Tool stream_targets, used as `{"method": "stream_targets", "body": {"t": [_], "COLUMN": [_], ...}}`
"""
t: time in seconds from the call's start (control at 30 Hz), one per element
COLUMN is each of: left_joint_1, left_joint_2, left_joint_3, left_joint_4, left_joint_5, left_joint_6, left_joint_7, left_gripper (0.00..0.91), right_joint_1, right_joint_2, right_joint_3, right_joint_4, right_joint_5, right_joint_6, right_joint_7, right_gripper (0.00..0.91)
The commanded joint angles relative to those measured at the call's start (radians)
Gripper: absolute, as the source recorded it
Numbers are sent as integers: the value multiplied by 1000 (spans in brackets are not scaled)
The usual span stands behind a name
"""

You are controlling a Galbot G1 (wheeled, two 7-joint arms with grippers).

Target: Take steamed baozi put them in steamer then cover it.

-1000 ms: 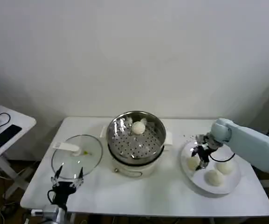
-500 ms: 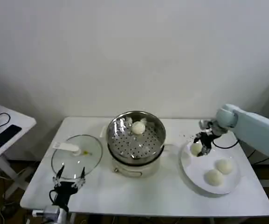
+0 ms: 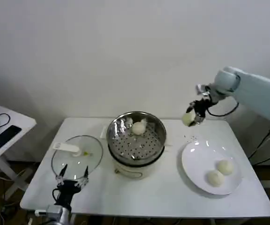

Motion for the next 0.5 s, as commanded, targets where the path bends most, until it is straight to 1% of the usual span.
{"method": "stream_targets", "body": {"t": [0.03, 0.1, 0.23, 0.27, 0.4, 0.5], "left_joint_1": [3, 7, 18, 21, 30, 33], "left_joint_2": [-6, -4, 0, 1, 3, 2], "left_joint_3": [-2, -7, -19, -21, -24, -24], "left_joint_4": [-10, -9, -9, -9, -12, -12], "left_joint_5": [0, -5, -14, -17, -21, -22], "left_joint_6": [3, 2, -5, -6, -9, -12], "left_joint_7": [1, 1, 2, 2, 1, 1], "left_gripper": [907, 907, 907, 907, 907, 907], "right_joint_1": [59, 29, -40, -58, -112, -146], "right_joint_2": [292, 340, 439, 455, 509, 530], "right_joint_3": [-36, -21, 1, 7, 23, 33], "right_joint_4": [-110, -134, -181, -195, -225, -238], "right_joint_5": [136, 136, 130, 127, 106, 94], "right_joint_6": [-15, -18, -25, -25, -28, -30], "right_joint_7": [4, 9, 14, 16, 21, 27], "right_gripper": [756, 746, 756, 746, 756, 756]}}
